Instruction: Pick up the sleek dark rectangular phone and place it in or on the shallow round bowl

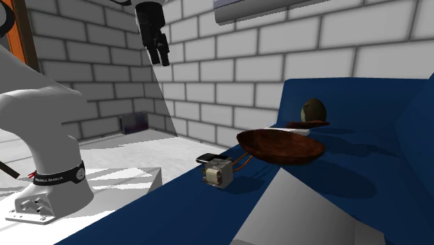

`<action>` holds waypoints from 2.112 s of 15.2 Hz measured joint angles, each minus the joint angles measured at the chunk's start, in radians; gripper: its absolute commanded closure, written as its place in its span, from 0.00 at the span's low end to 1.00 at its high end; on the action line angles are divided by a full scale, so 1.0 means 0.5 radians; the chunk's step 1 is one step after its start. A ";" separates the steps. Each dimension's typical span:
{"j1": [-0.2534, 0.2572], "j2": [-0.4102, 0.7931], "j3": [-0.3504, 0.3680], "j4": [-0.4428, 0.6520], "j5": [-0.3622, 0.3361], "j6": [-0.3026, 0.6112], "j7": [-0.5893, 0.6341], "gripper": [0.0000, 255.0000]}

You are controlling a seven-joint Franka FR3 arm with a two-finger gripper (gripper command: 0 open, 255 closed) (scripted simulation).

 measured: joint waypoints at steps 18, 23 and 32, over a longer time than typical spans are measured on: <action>-0.245 0.851 0.016 -0.205 -0.016 0.958 0.388 0.00; -0.308 1.218 0.011 -0.141 -0.035 1.231 0.526 0.00; -0.333 1.502 0.002 -0.151 -0.052 1.511 0.595 0.00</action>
